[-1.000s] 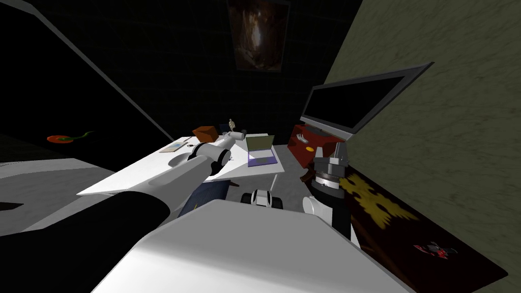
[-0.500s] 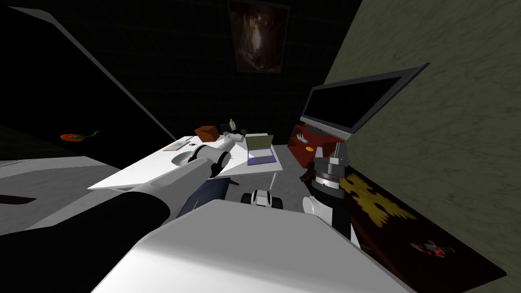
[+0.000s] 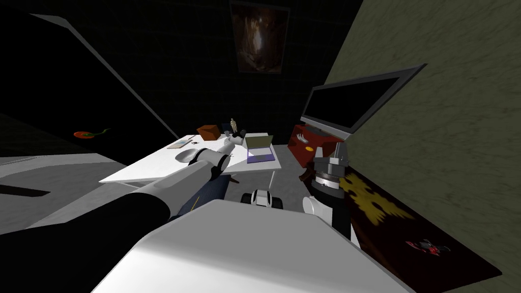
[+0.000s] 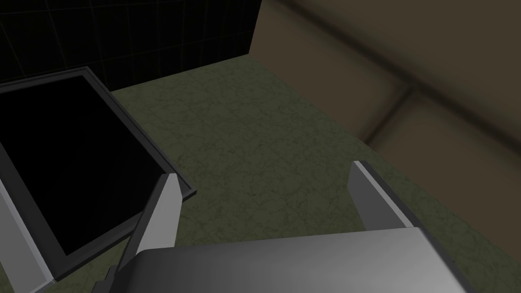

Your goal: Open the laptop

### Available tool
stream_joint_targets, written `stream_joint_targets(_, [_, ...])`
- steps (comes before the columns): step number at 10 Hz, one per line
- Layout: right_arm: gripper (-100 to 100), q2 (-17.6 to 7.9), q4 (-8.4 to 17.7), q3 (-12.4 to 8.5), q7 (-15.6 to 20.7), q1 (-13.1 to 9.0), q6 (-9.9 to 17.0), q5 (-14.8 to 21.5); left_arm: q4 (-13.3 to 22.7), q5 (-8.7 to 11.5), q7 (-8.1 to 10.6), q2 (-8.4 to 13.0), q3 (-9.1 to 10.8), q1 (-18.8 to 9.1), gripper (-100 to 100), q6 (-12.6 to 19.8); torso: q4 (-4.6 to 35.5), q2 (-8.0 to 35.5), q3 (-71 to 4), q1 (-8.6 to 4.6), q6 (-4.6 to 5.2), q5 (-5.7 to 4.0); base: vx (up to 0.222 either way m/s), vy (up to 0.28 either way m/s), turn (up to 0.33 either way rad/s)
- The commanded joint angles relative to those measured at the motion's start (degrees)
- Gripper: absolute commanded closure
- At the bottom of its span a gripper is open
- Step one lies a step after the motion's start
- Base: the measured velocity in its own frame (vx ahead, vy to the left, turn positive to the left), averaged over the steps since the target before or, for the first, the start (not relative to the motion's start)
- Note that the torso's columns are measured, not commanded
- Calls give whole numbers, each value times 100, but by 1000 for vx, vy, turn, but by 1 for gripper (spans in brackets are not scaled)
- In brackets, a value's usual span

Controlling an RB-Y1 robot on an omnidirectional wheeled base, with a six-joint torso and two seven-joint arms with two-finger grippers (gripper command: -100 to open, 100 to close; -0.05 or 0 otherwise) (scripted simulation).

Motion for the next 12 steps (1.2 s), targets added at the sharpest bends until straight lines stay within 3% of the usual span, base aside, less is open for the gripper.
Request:
stream_joint_targets(1, [0, 0, 0, 0, 0, 0, 0, 0, -112, -119, 30, -37, 1, 195, 100, -446, 5, -4, -2, 4, 1, -2, -47, -41, 22])
stream_joint_targets(3, [0, 0, 0, 0, 0, 0, 0, 0, -182, -182, 43, -50, -3, 308, 100, -710, 9, 4, 3, 2, -3, -2, -55, -47, 40])
stream_joint_targets(4, [0, 0, 0, 0, 0, 0, 0, 0, -240, -193, 30, -54, 33, 320, 100, -586, 11, 2, 2, 6, -1, -3, -17, -15, 1])
stream_joint_targets(5, [0, 0, 0, 0, 0, 0, 0, 0, -229, -151, -32, -47, 38, 242, -100, -445, 8, -8, -4, 14, -2, 0, -8, 3, -43])
stream_joint_targets(12, [0, -1, 0, -1, 0, 0, 0, 0, -94, 109, -376, -8, 52, -221, -100, 493, 10, 0, 1, 5, -2, -2, -8, 19, -51])
